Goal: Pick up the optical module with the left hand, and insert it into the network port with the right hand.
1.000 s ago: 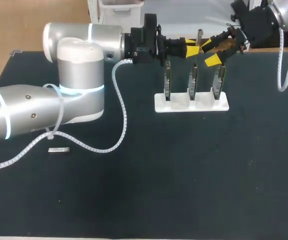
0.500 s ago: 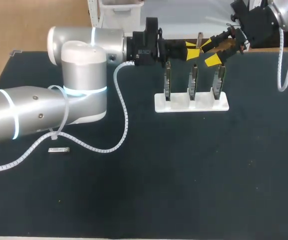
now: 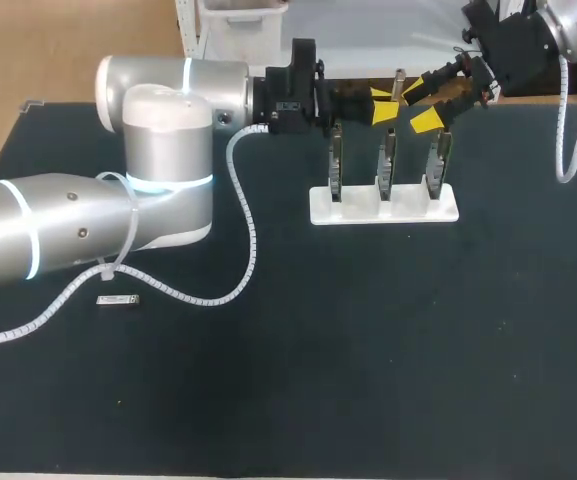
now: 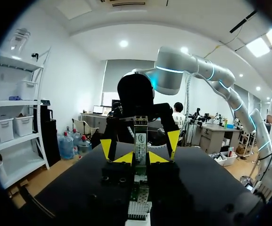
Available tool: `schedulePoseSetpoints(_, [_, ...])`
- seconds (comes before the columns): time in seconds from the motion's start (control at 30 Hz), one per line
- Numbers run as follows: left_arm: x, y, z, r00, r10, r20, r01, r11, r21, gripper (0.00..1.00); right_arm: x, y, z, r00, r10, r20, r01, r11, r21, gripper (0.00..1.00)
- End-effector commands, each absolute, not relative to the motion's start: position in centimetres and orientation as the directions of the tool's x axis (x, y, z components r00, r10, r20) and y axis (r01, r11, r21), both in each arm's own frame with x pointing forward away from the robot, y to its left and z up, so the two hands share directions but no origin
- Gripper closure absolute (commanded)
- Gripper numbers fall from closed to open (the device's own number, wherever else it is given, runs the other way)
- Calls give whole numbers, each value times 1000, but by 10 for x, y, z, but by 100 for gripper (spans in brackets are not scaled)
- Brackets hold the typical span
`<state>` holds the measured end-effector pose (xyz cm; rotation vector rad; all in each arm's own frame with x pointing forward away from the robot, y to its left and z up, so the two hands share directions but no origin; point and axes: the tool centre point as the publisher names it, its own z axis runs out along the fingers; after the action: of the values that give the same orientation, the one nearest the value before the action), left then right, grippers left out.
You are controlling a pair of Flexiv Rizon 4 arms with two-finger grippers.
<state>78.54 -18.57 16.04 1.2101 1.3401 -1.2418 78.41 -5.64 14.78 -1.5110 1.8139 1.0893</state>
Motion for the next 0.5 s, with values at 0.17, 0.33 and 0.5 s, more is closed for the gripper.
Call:
schedulePoseSetpoints(0.17, [786,-187,155,-112,76,-991,994,3,-112,100,782,-57,148,-229,-536,-813,-970,51,239,0])
schedulePoseSetpoints(0.33, [785,-187,155,-112,77,-991,994,2,-112,100,782,-57,148,-229,-536,-813,-970,51,239,0])
schedulePoseSetpoints(0.5, [783,-188,153,-114,81,-990,993,-4,-115,100,782,-57,148,-229,-536,-813,-970,51,239,0])
